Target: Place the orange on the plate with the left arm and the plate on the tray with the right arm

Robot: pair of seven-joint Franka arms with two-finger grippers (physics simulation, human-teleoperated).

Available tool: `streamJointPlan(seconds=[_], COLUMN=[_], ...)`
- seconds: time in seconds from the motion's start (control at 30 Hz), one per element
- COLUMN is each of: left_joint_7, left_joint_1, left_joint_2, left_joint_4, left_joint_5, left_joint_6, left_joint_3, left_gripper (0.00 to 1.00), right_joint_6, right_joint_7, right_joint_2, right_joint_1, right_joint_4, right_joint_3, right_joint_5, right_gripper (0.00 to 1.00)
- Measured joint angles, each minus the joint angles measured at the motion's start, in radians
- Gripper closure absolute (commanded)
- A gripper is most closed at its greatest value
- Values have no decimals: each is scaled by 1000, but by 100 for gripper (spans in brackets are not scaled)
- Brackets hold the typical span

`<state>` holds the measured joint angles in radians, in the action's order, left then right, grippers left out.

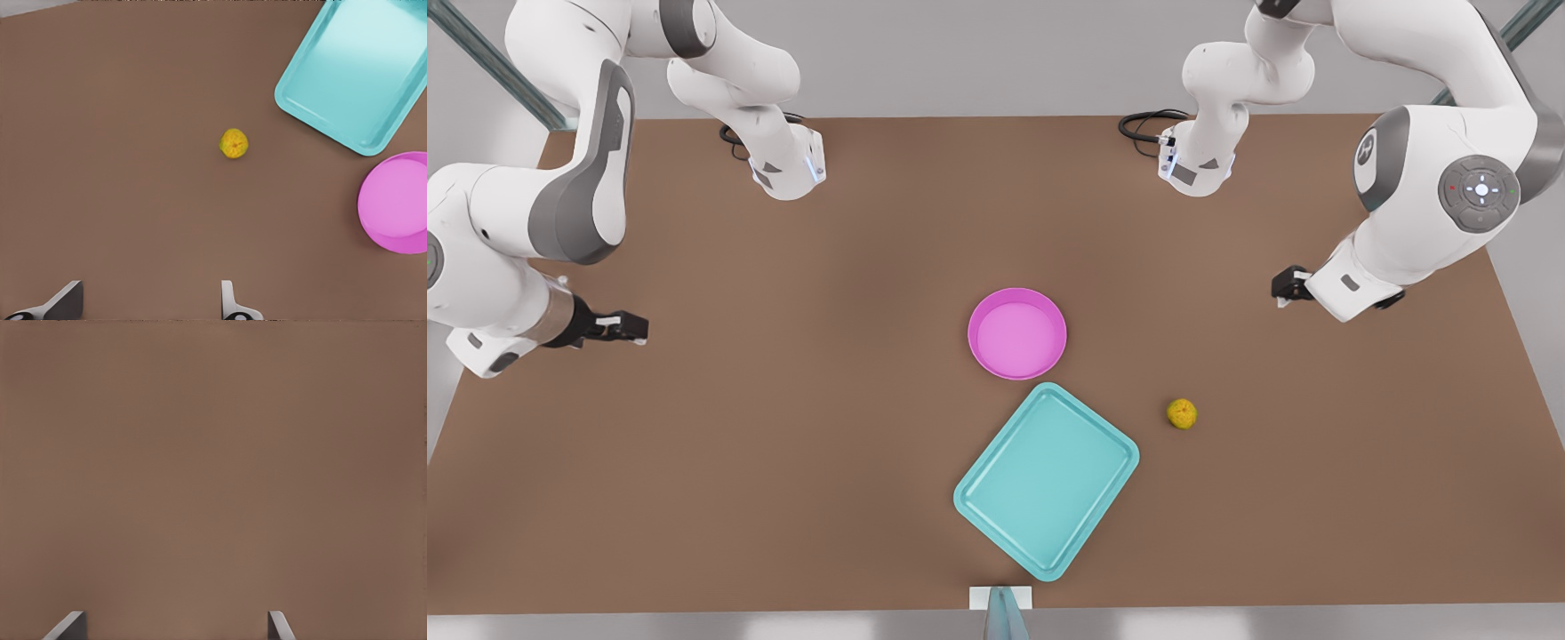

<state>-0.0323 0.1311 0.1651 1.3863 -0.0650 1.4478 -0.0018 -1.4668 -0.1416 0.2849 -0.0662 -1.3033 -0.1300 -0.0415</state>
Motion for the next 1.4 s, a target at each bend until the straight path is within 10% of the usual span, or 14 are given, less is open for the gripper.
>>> streamJointPlan(seconds=[0.37,1.4], left_joint_7=[11,64], left_joint_1=[43,53], left_joint_2=[416,637], left_joint_4=[150,166], left_joint_5=[12,15], left_joint_6=[359,714], left_joint_3=[-13,-13], left_gripper=[0,7], right_joint_6=[-30,-35], right_joint_7=[-32,-63], right_joint_2=[4,9], right_joint_1=[1,0], right_joint_4=[-4,-4], right_joint_3=[0,1], right_joint_5=[0,0], right_gripper=[0,0])
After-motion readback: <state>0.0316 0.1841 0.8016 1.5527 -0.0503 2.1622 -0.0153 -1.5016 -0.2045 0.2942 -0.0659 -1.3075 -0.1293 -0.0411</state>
